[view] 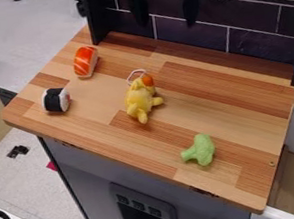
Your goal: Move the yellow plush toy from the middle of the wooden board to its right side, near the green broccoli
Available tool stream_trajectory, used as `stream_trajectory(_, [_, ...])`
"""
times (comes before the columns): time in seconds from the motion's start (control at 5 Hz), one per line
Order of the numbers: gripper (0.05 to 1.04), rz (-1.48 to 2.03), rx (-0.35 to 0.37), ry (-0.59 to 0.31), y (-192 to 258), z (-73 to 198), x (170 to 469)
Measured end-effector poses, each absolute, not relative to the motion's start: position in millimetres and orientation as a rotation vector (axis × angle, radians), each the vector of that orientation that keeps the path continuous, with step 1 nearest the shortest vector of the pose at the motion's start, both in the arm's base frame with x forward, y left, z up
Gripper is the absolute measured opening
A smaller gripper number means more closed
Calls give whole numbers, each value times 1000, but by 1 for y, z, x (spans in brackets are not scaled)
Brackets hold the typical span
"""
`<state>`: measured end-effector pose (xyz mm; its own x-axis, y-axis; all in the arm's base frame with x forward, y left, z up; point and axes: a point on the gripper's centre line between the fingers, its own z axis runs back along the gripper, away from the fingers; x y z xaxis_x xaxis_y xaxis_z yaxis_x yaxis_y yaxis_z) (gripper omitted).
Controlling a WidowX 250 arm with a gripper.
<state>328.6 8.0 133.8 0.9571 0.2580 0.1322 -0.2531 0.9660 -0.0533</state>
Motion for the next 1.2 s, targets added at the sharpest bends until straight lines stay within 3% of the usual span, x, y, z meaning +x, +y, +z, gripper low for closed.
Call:
stream_trajectory(0.6, [997,306,28,-97,13,108,321])
stream_trajectory(1.2, [997,339,119,-118,59,71,301])
